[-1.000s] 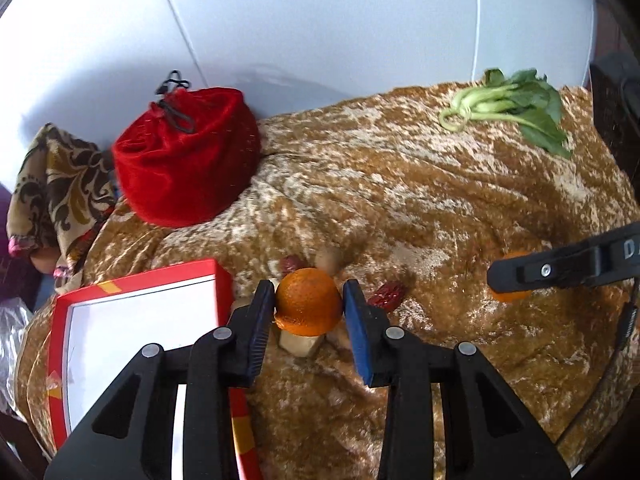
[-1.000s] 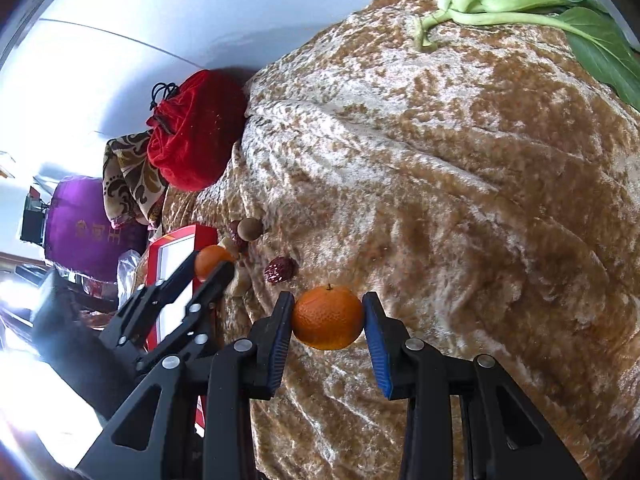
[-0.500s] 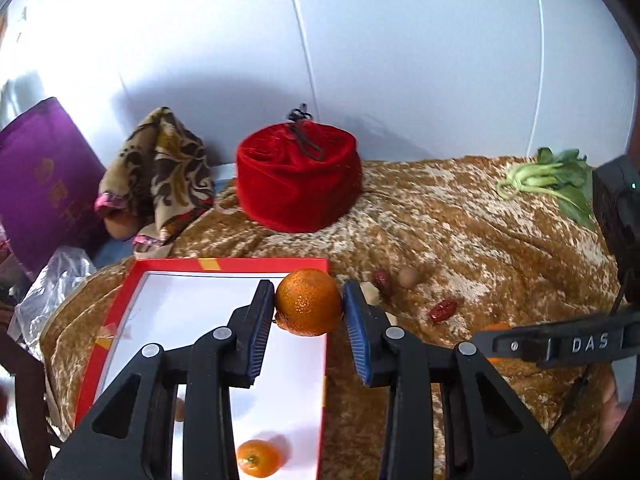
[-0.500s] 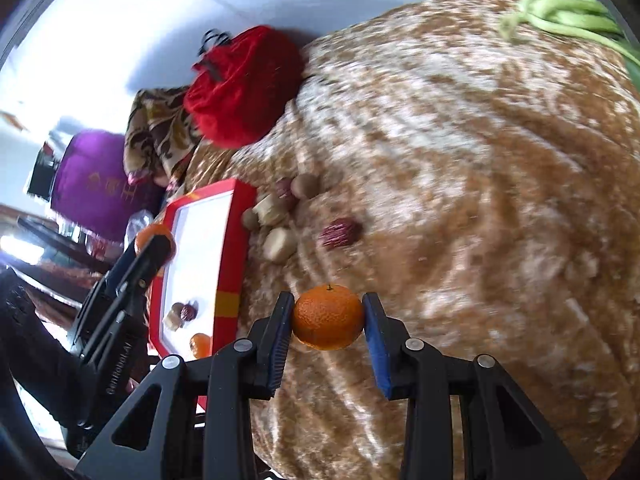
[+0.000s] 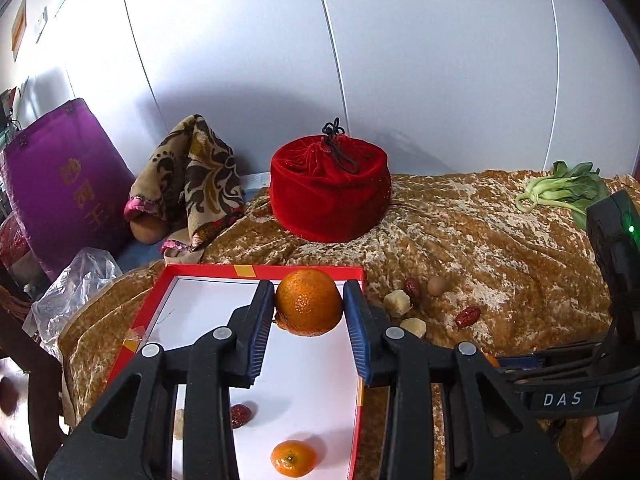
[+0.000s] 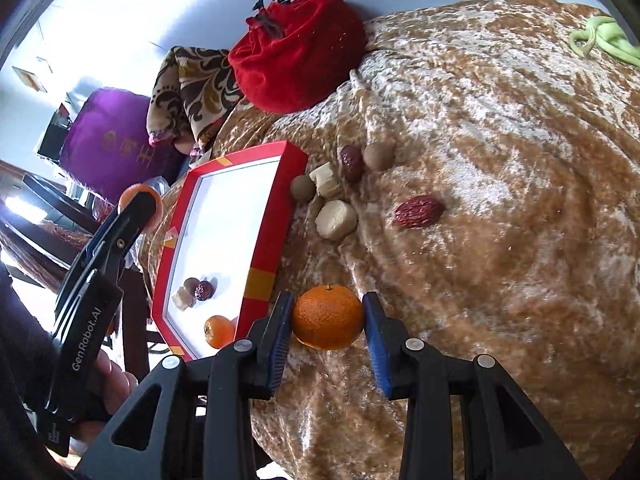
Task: Organize fruits
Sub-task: 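Carry both mandarins into the tray and open both tools to release them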
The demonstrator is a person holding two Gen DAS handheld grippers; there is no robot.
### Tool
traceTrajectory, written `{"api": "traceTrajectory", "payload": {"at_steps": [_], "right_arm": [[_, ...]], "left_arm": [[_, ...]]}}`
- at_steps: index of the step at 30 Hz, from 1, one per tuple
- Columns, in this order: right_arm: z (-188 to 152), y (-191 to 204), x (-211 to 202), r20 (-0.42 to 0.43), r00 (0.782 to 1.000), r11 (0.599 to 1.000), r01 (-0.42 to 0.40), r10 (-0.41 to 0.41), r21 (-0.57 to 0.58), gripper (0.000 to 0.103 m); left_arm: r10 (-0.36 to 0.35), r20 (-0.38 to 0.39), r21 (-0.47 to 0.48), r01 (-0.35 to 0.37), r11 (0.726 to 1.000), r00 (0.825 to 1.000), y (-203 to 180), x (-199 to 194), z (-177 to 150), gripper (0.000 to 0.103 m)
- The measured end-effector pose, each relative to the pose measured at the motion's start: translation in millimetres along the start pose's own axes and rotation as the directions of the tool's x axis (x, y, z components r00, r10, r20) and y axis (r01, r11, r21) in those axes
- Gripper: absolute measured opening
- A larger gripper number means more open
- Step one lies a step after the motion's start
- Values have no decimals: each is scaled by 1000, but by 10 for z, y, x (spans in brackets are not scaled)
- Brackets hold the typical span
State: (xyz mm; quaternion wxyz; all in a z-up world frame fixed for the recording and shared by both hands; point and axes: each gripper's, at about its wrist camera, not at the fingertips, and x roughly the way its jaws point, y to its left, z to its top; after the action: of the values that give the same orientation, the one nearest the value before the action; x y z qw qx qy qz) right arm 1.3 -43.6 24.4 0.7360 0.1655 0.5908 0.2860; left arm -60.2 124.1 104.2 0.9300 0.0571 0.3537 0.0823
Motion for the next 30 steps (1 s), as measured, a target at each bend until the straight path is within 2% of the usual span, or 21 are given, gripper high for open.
{"api": "traceTrajectory", "payload": {"at_steps": [8, 16, 21, 27, 30], "right_arm": [[1, 3, -5, 4, 1000, 1000, 4, -4, 1, 36], [-41, 73, -36, 16, 1000, 999, -11, 12, -32, 36], [-91, 230, -11, 21, 998, 995, -55, 57, -80, 36], [-132, 497, 16, 48, 990, 983, -122, 130, -137, 36], [-148, 649, 67, 53, 987, 975, -138, 149, -176, 36]], "left_arm": [[-9, -27, -33, 8, 999, 1000, 108, 37, 3, 34], [62, -69, -125, -70, 990, 996, 494, 67, -36, 34], [62, -145, -198, -90, 976, 988, 711, 147, -162, 33], [108, -192, -205, -148, 968, 975, 818, 102, -366, 34], [105, -233, -223, -158, 962, 967, 905, 97, -494, 33]]}}
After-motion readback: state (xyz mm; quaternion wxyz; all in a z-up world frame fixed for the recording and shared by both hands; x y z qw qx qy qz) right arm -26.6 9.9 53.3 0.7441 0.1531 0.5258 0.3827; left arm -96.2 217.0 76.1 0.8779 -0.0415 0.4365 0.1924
